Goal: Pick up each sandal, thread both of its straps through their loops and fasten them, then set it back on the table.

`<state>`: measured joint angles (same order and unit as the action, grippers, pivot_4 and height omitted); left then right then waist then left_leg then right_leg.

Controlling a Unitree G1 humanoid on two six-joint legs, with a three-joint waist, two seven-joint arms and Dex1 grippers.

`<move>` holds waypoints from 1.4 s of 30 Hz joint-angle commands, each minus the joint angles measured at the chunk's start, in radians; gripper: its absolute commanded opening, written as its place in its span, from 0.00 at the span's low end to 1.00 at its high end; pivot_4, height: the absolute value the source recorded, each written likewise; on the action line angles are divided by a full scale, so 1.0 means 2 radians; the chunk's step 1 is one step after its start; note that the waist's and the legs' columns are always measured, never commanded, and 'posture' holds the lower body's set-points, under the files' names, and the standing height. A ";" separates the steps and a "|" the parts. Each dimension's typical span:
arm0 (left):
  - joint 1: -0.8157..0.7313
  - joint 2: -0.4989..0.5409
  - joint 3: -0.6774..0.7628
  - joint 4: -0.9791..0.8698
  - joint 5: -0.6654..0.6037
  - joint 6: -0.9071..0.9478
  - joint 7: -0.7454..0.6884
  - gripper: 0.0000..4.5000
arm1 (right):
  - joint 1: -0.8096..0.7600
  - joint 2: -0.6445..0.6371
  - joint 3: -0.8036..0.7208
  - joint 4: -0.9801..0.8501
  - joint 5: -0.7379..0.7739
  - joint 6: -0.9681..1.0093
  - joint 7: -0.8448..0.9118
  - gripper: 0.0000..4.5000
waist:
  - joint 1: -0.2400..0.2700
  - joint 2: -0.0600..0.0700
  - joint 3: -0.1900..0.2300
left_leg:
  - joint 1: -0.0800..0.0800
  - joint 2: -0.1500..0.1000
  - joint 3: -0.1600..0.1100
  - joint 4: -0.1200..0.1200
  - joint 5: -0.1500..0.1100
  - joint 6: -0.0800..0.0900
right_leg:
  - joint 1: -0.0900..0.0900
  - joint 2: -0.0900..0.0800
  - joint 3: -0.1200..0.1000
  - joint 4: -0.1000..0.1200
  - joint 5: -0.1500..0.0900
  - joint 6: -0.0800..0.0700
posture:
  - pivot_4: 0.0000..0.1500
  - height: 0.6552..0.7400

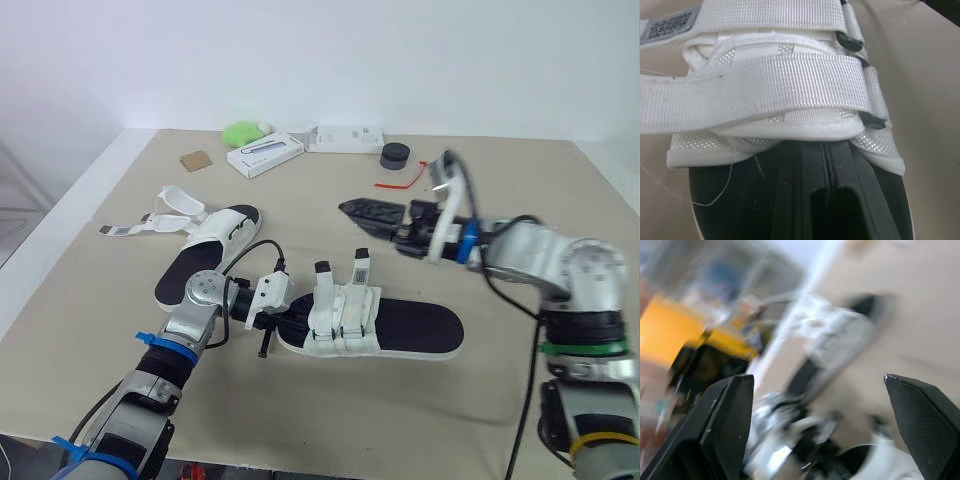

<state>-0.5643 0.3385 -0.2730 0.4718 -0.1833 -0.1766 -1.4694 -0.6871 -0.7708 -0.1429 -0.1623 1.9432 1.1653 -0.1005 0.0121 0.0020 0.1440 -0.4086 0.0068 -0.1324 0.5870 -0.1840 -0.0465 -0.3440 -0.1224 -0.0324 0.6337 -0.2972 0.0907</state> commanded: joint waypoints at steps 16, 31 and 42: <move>-0.018 0.036 0.057 -0.160 -0.107 0.195 0.015 0.00 | 0.309 -0.189 -0.066 -0.253 -0.434 -0.096 0.430 0.99 | -0.008 -0.003 0.016 | -0.009 -0.001 -0.001 0.004 0.002 -0.003 | -0.006 0.000 0.000 0.001 0.001 0.002 | 1.00 1.00; 0.013 0.106 0.089 -0.258 -0.165 0.239 0.014 0.00 | 0.321 -0.169 -0.016 -0.176 -0.564 -0.156 0.487 0.99 | -0.008 -0.005 0.021 | -0.009 0.000 0.000 0.004 0.003 -0.006 | -0.006 0.000 0.000 0.001 0.003 0.002 | 1.00 1.00; 0.073 0.132 0.101 -0.336 -0.183 0.282 0.070 0.00 | 0.212 -0.043 0.087 -0.122 -0.619 -0.160 0.456 0.78 | -0.017 -0.006 0.024 | -0.008 0.001 0.000 0.005 0.007 -0.011 | -0.008 0.001 0.001 0.005 0.004 0.001 | 1.00 1.00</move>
<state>-0.4224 0.5876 -0.0975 -0.1523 -0.5327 0.3827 -1.3391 -0.2425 -0.8703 0.0382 -0.4179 0.7221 0.8632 0.8210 -0.0210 -0.0102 0.1918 -0.4254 0.0088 -0.1333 0.5965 -0.1705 -0.0694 -0.3600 -0.1202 -0.0297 0.6447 -0.2880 0.0933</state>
